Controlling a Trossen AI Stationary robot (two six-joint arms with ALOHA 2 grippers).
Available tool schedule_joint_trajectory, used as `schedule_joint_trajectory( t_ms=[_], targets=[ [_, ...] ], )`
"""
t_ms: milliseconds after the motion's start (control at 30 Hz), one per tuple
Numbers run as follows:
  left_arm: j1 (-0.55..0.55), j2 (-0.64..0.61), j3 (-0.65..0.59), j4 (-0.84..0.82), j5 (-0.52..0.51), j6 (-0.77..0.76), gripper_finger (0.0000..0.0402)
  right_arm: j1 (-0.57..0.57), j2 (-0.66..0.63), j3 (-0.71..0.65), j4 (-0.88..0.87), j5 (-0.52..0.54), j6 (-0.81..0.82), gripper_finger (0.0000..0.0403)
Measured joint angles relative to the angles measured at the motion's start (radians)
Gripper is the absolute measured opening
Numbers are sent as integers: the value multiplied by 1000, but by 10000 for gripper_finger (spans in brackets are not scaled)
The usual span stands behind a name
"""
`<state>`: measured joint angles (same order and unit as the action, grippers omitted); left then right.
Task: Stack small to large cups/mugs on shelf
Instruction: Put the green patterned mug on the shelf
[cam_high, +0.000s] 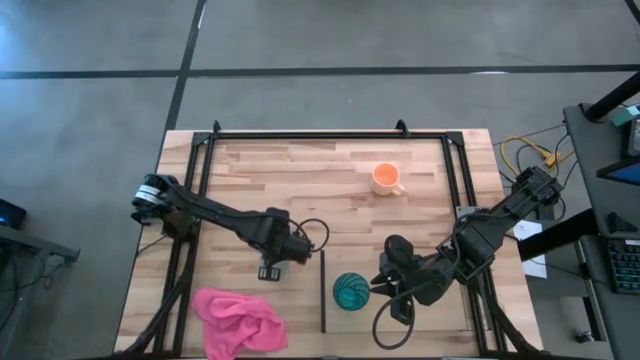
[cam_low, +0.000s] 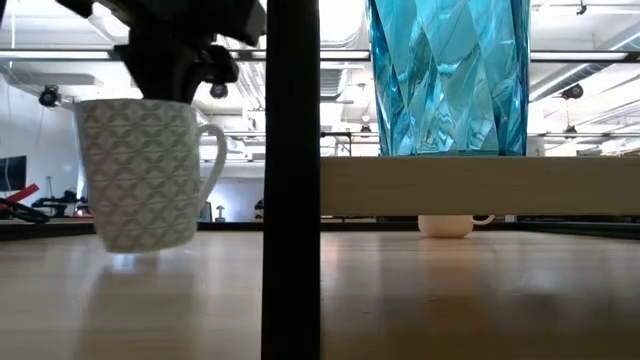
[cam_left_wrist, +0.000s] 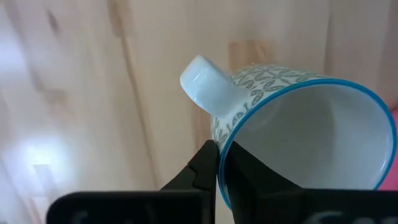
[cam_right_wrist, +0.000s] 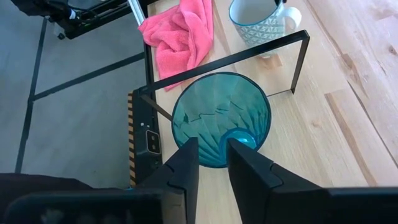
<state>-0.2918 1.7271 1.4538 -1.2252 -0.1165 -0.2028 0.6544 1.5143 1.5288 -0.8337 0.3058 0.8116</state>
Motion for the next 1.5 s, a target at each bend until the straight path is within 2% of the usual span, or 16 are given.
schedule_joint_trajectory(
  t_ms=[233, 467, 733, 933, 1167, 1400, 1500],
  targets=[
    [14, -1, 57, -42, -39, 0, 1, 0, 0, 0, 0, 0, 0, 75],
    [23, -3, 160, -110, -121, 1, 0, 0, 0, 0, 0, 0, 0, 75],
    [25, -3, 370, -130, -221, 12, 0, 0, -1, 0, -7, 0, -5, 75],
    [25, -2, 536, -118, -261, 117, 0, 0, -36, 0, -60, 9, -8, 67],
    [29, 0, 620, 31, -297, 241, 0, 0, -131, 0, -114, 87, -8, 59],
    [30, 8, 619, 303, -303, 371, 0, 0, -230, 0, -180, 148, -8, 58],
    [35, 29, 623, 388, -295, 378, 0, -1, -263, 0, -201, 151, -8, 58]
  ],
)
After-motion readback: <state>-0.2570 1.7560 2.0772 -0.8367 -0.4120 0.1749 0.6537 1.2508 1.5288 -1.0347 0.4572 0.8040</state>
